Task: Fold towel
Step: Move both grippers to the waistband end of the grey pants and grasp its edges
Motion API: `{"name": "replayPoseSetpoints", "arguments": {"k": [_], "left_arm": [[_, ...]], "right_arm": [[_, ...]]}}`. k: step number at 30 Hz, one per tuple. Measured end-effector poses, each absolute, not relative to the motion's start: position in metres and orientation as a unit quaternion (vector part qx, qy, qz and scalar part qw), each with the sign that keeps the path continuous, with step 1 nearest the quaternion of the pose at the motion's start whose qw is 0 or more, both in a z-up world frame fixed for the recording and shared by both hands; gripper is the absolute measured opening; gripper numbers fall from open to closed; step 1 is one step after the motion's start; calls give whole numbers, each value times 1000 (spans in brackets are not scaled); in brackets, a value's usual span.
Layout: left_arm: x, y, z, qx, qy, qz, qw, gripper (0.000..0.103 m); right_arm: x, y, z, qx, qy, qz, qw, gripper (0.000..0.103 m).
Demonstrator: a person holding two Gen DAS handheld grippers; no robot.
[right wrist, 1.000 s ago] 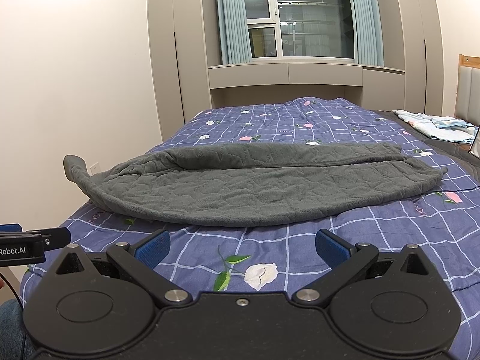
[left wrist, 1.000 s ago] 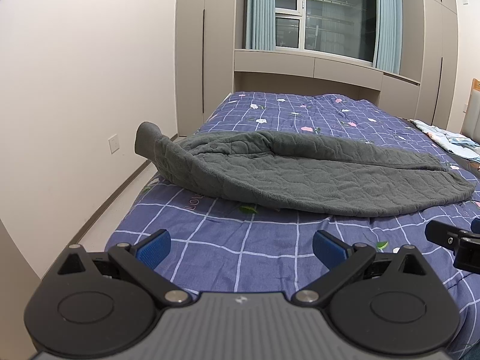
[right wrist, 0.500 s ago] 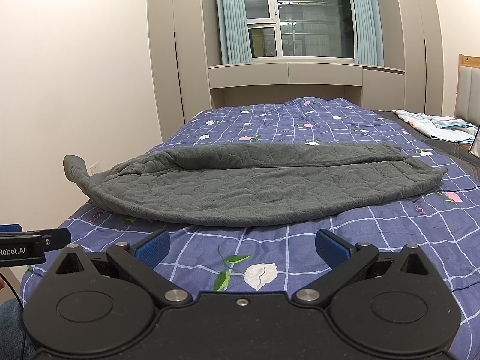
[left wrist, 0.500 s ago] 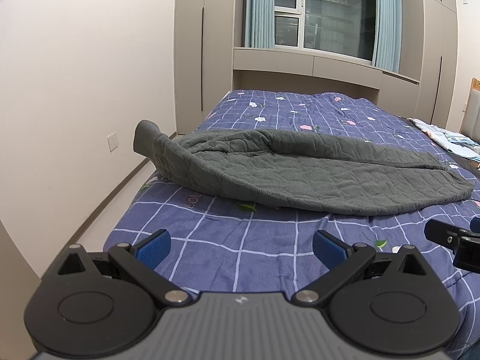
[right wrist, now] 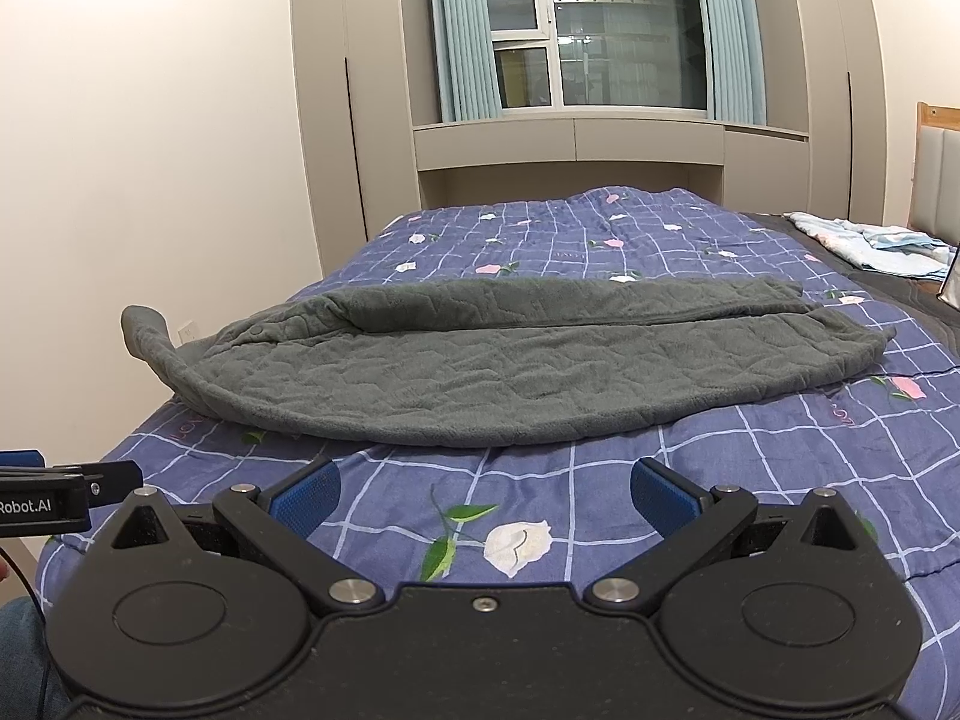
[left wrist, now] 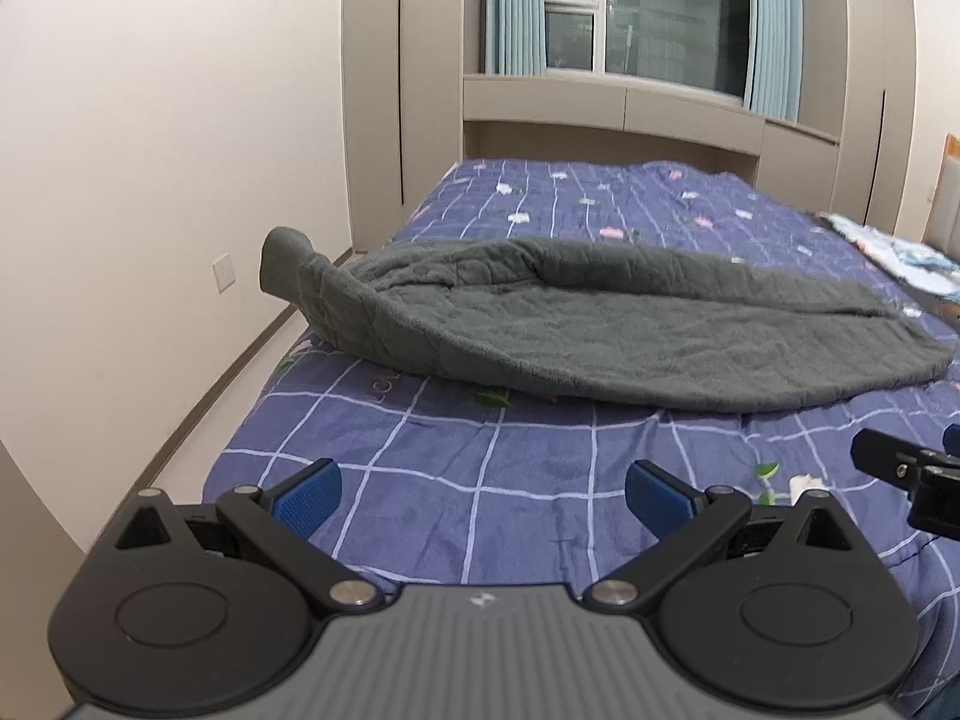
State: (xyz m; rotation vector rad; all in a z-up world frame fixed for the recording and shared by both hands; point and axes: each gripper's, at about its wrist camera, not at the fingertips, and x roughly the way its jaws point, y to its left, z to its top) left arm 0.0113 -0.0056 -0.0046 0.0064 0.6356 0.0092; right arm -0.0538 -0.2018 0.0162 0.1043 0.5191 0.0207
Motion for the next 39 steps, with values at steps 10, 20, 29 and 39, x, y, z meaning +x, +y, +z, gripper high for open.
{"name": "replayPoseSetpoints", "arguments": {"k": [10, 20, 29, 39], "left_arm": [[47, 0, 3, 6, 327, 20, 945, 102], [131, 20, 37, 35, 320, 15, 947, 103], [260, 49, 61, 86, 326, 20, 941, 103], [406, 60, 35, 127, 356, -66, 923, 103]], "right_arm": [[-34, -211, 7, 60, 276, 27, 959, 103], [22, -239, 3, 34, 279, 101, 954, 103], [124, -270, 3, 13, 293, 170, 941, 103], [303, -293, 17, -46, 320, 242, 915, 103]]}}
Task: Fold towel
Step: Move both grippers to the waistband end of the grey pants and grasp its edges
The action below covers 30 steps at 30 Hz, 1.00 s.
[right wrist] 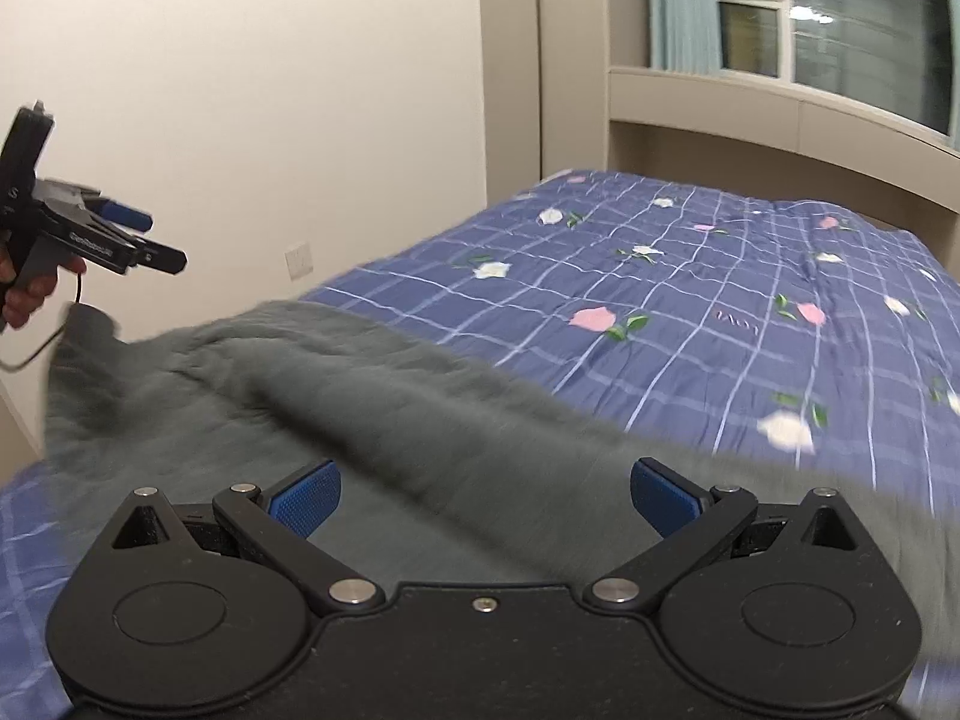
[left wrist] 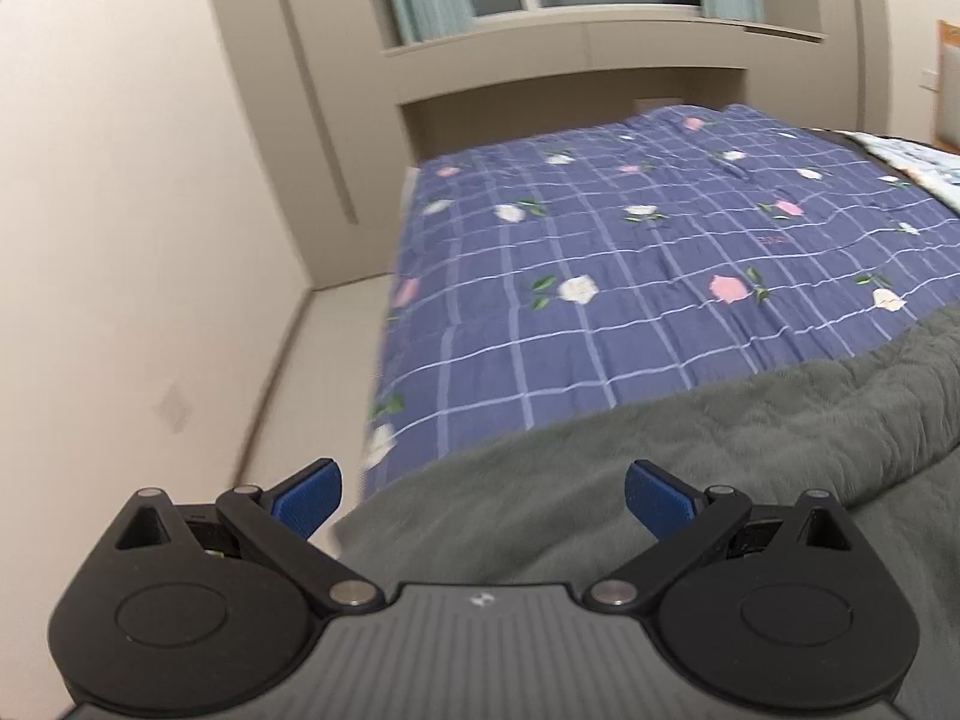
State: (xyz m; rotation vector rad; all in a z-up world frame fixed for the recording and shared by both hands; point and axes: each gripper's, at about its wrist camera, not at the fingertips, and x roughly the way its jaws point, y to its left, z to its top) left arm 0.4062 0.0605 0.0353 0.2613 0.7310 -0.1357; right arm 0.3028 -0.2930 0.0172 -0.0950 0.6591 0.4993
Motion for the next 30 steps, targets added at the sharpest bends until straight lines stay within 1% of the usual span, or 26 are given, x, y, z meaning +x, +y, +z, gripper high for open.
{"name": "replayPoseSetpoints", "arguments": {"k": [4, 8, 11, 18, 22, 28, 30], "left_arm": [[453, 50, 9, 149, 362, -126, 911, 103], [481, 37, -14, 179, 357, -197, 895, 103], [498, 31, -27, 190, 363, -223, 885, 103], [531, 30, -59, 191, 407, -222, 865, 103], [538, 34, -76, 196, 437, -221, 849, 103], [537, 40, -84, 196, 444, -234, 843, 102], [540, 40, -85, 190, 455, -234, 838, 102]], "right_arm": [[375, -289, 7, -74, 356, 258, 895, 103], [432, -276, -10, -86, 398, 297, 864, 102], [457, -263, -21, -100, 416, 303, 851, 98], [462, -236, -42, -182, 409, 307, 840, 98], [463, -231, -45, -187, 405, 313, 838, 98], [468, -229, -50, -180, 416, 324, 830, 98], [470, -229, -53, -173, 422, 328, 827, 95]]}}
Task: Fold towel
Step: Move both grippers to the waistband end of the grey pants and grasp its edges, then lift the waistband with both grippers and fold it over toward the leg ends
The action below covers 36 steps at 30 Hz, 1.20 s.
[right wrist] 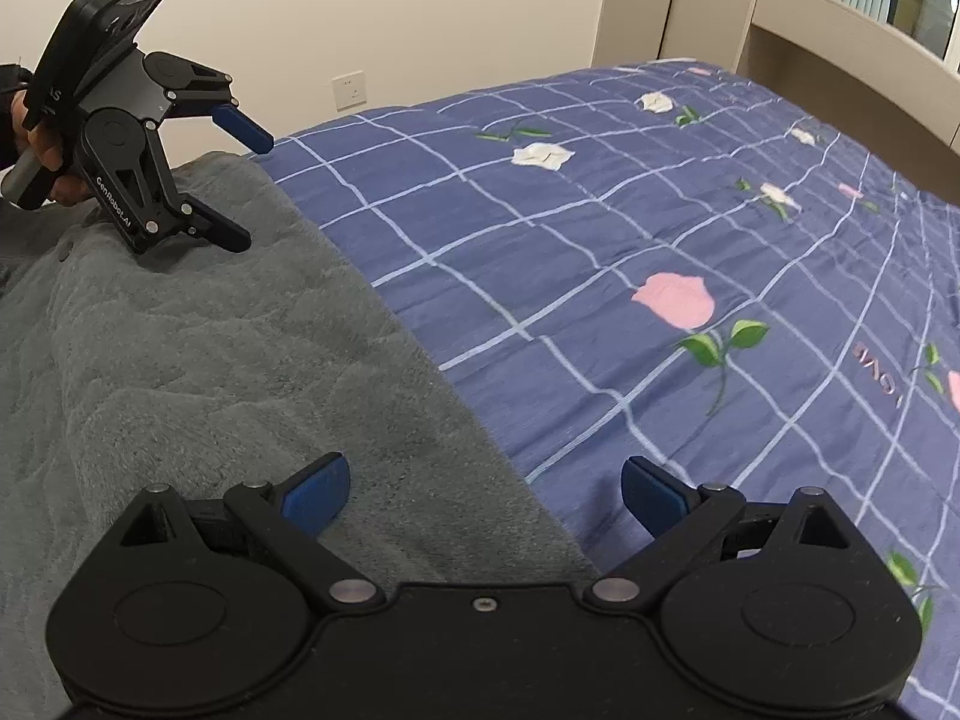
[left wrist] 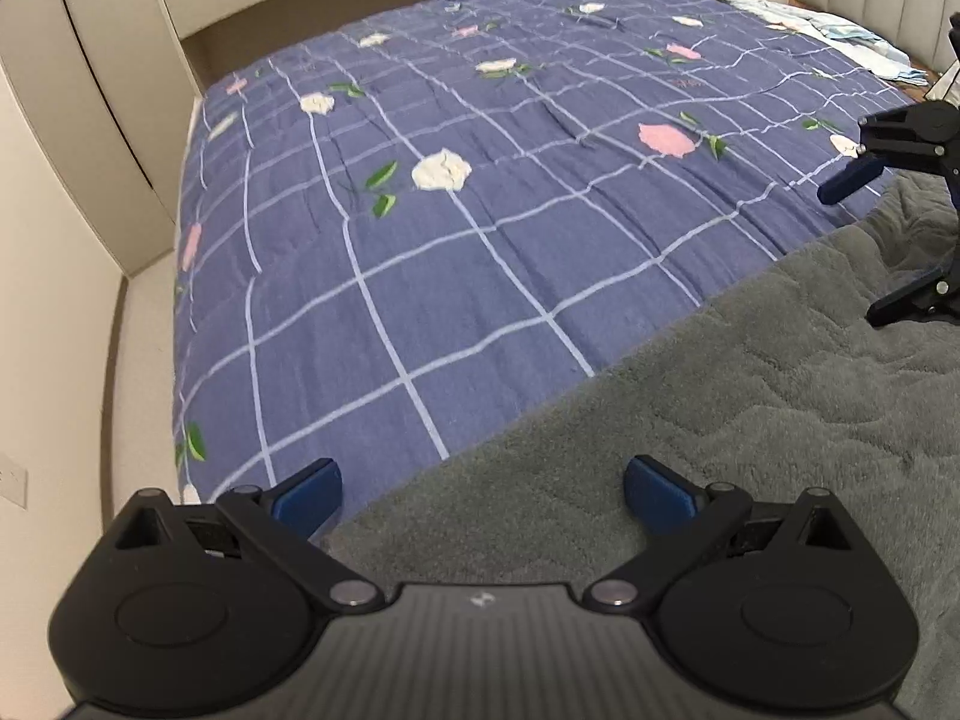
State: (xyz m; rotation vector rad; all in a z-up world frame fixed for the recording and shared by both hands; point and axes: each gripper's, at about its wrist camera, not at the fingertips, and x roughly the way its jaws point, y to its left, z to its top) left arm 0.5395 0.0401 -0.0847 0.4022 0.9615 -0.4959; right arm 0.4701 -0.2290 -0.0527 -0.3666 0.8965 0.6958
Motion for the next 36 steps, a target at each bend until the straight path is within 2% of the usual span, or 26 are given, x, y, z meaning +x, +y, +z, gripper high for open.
{"name": "replayPoseSetpoints", "arguments": {"k": [2, 4, 6, 7, 9, 10, 11, 12, 13, 15, 17, 20, 24, 28, 31, 35, 36], "left_arm": [[544, 42, -85, 181, 468, -233, 833, 102], [548, 43, -85, 173, 482, -231, 827, 102], [546, 45, -84, 169, 483, -238, 826, 94], [545, 44, -82, 169, 482, -243, 825, 88], [541, 42, -79, 173, 481, -239, 825, 81], [539, 42, -78, 173, 482, -235, 826, 74], [538, 41, -76, 174, 483, -230, 827, 64], [536, 40, -73, 175, 482, -224, 829, 59], [535, 40, -71, 180, 481, -215, 831, 47], [534, 40, -68, 176, 483, -205, 833, 36], [531, 38, -65, 177, 483, -194, 835, 20], [528, 40, -57, 172, 469, -176, 848, 13], [531, 51, -34, 141, 435, -143, 878, 11], [542, 69, -23, 111, 412, -99, 899, 10], [552, 76, -39, 107, 421, -82, 897, 10], [560, 74, -68, 119, 438, -83, 887, 10], [560, 75, -68, 117, 436, -89, 888, 11]], "right_arm": [[471, -230, -54, -164, 429, 334, 823, 89], [472, -230, -55, -148, 441, 345, 815, 71], [471, -229, -53, -142, 444, 348, 813, 62], [470, -227, -53, -142, 446, 350, 812, 53], [469, -226, -51, -136, 449, 350, 811, 42], [469, -225, -50, -136, 451, 347, 811, 38], [468, -225, -49, -135, 452, 345, 811, 35], [468, -225, -48, -135, 452, 341, 813, 25], [467, -225, -46, -138, 449, 333, 817, 17], [465, -224, -44, -143, 446, 324, 822, 14], [461, -220, -42, -158, 440, 318, 825, 12], [452, -210, -32, -206, 407, 305, 836, 10], [461, -196, -1, -257, 340, 273, 863, 9], [487, -175, 11, -290, 313, 267, 864, 9], [512, -154, -2, -309, 310, 266, 859, 9], [536, -140, -45, -315, 353, 266, 840, 10], [539, -140, -54, -307, 361, 269, 838, 13]]}}
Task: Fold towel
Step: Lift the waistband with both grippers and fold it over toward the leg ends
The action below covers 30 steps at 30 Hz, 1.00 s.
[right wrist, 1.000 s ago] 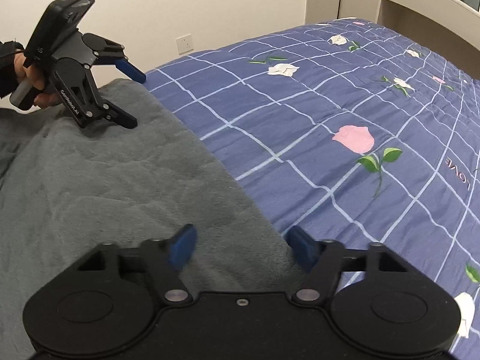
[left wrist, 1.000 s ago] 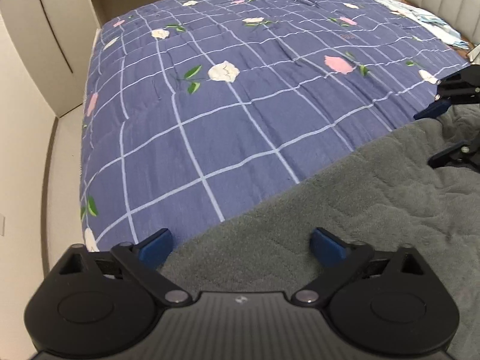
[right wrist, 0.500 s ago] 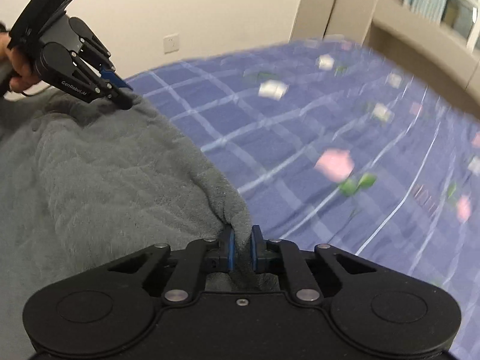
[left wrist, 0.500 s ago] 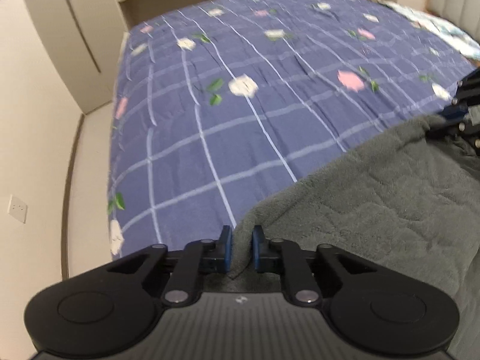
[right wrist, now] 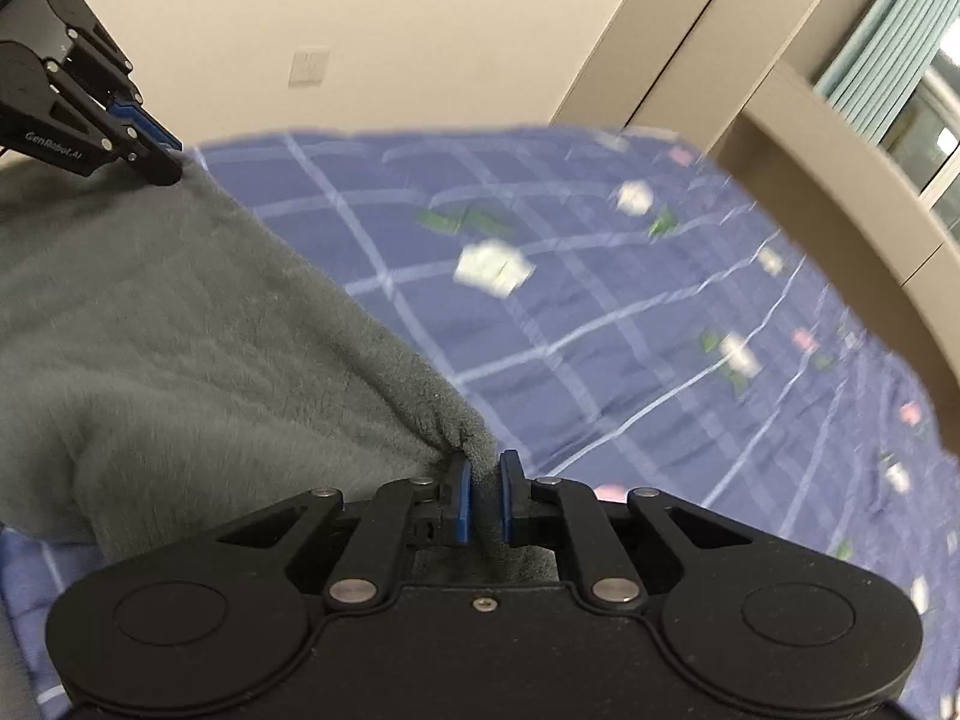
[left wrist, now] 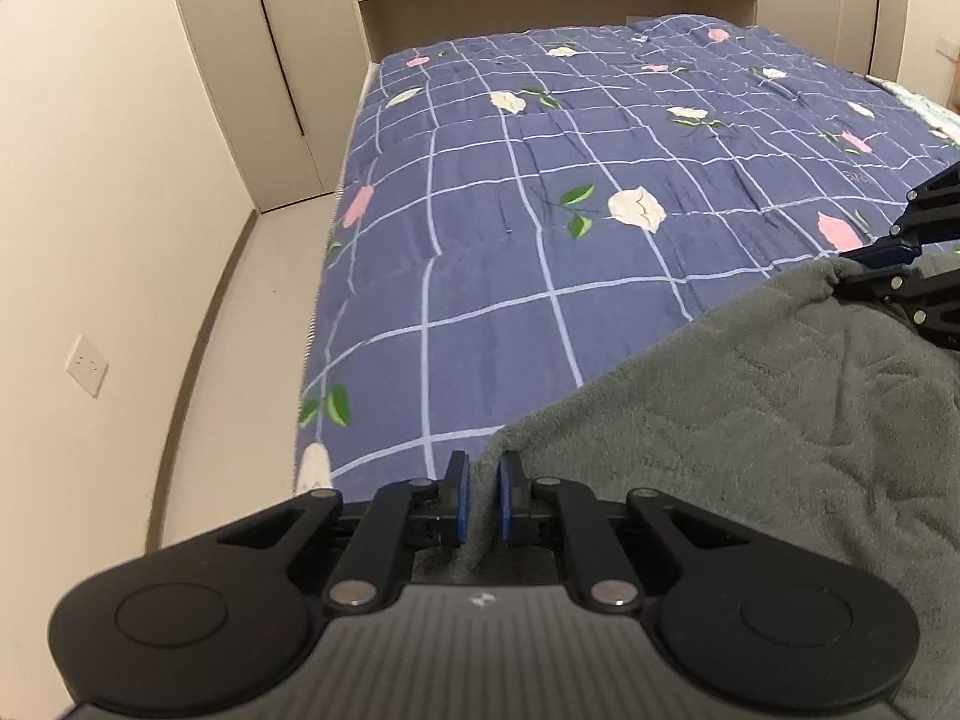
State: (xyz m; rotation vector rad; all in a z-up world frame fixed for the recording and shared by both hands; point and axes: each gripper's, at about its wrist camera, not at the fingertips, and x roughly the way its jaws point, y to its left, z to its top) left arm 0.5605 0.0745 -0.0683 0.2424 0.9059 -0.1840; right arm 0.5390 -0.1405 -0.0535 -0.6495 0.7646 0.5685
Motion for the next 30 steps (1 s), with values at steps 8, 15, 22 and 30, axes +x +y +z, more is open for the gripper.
{"name": "replayPoseSetpoints", "arguments": {"k": [8, 15, 22, 30], "left_arm": [[565, 105, -57, 74, 438, -110, 889, 87], [565, 112, -72, 74, 456, -129, 877, 72], [550, 86, -67, 99, 434, -121, 887, 16], [508, 82, -26, 77, 391, -103, 911, 10]], "right_arm": [[556, -209, -29, -125, 385, 325, 855, 72], [564, -251, -45, -90, 437, 285, 848, 75], [542, -251, -49, -89, 422, 276, 859, 19], [472, -247, -8, -143, 343, 257, 892, 9]]}}
